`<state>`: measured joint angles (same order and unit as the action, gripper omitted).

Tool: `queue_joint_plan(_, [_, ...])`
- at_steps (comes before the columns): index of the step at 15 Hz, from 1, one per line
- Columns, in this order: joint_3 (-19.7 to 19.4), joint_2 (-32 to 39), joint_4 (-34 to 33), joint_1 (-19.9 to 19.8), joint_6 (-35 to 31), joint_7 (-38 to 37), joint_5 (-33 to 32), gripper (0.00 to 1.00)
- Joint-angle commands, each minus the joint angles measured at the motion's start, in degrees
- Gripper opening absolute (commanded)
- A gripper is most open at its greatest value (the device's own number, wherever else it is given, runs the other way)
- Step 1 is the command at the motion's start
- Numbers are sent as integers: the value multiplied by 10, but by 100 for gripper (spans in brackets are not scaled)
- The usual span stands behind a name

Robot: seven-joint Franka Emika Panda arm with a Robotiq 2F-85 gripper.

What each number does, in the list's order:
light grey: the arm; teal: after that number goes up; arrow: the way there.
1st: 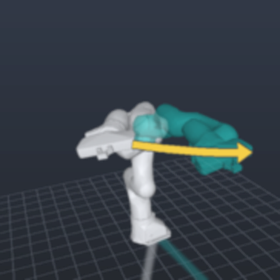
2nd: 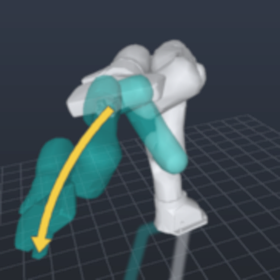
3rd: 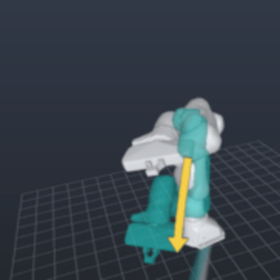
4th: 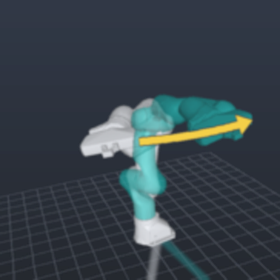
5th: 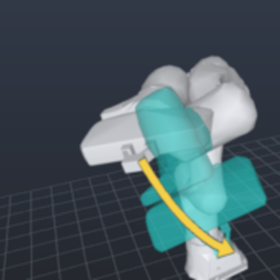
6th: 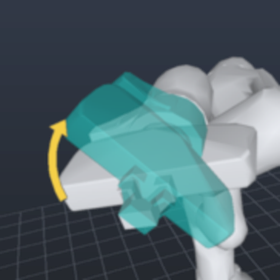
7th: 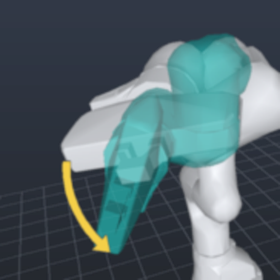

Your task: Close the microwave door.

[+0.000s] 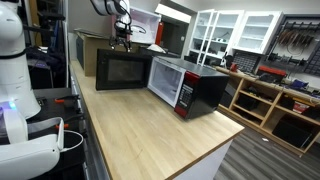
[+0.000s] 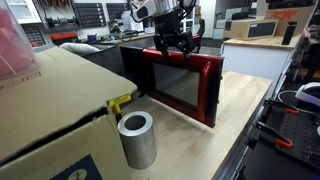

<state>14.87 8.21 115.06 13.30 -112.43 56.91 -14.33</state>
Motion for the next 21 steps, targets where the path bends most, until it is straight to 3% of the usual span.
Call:
queue_joint_plan(1, [-6, -40, 59, -1, -22, -20, -54, 100])
queue_joint_plan(8, [-27, -96, 135, -15, -24, -80, -110, 100])
queue_joint_plan(14, [-72, -131, 195, -54, -51, -180, -277, 100])
queue_joint_plan(19, [-89, -171, 220, -68, -72, -280, -312, 100])
queue_joint_plan(21, [-86, -182, 235, -70, -96, -339, -375, 100])
